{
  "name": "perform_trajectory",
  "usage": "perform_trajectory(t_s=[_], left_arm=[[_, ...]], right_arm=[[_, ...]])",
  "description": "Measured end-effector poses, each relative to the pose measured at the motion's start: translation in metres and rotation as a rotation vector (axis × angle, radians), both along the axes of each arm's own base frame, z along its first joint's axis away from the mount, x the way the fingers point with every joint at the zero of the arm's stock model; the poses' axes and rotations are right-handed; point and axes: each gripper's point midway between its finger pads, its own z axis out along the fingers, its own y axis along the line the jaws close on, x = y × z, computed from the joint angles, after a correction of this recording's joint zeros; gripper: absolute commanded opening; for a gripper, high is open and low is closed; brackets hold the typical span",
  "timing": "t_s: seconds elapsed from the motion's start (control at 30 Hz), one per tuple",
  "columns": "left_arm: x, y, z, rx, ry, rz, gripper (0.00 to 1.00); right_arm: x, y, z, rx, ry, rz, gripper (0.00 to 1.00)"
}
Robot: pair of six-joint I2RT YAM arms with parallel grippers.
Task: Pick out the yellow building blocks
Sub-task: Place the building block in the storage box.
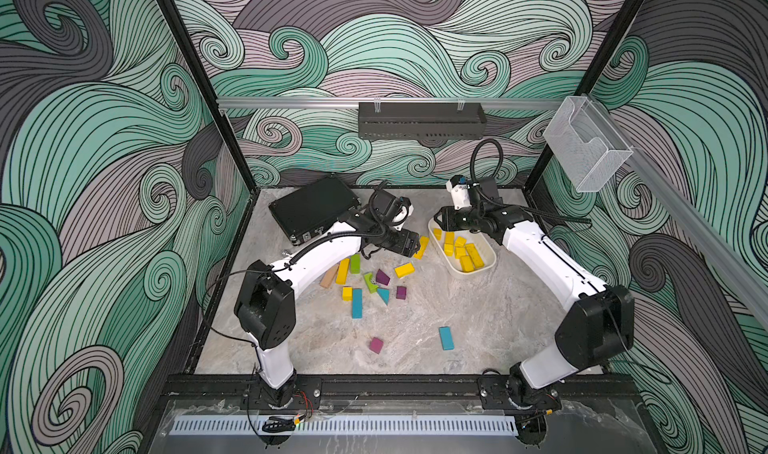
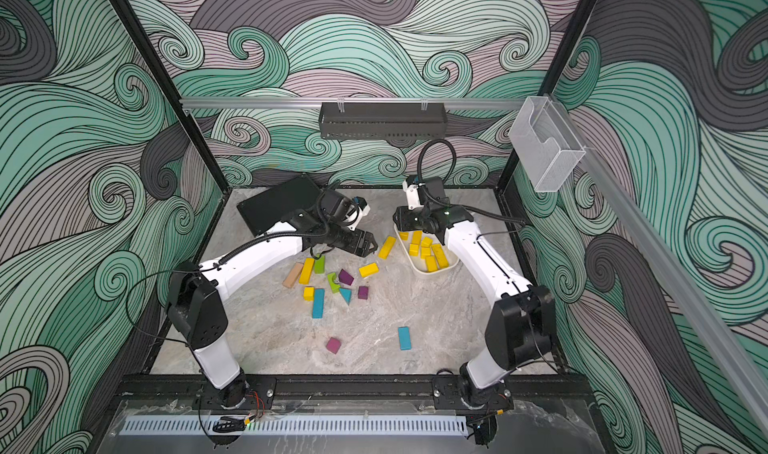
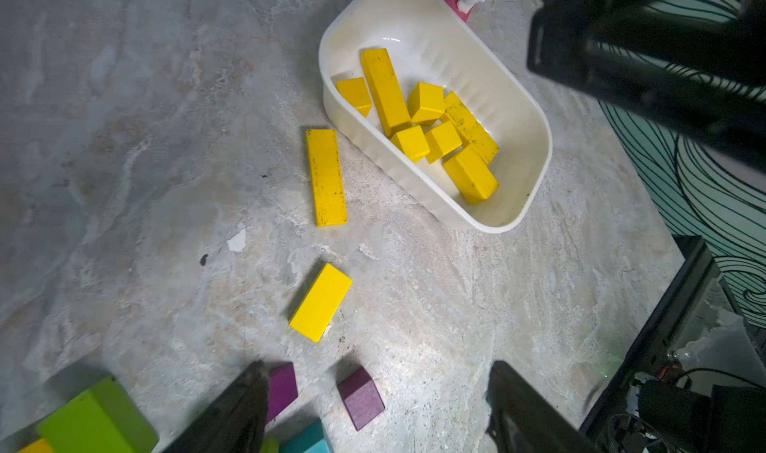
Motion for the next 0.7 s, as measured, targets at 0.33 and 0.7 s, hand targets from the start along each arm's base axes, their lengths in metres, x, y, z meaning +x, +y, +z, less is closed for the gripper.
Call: perform_trajectory(t_s=[0.33, 0.7], left_arm=[[-0.038, 0.066, 0.028, 0.091, -0.157, 0.054, 0.86], [-0.063, 0.113, 0.004, 0.217, -0.207, 0.069, 0.88]], right_arm=[[-0.034, 0.041, -0.002, -0.046, -0.005, 0.096, 0.70], [-0.049, 0.070, -0.044, -0.107, 0.077, 0.137, 0.99]])
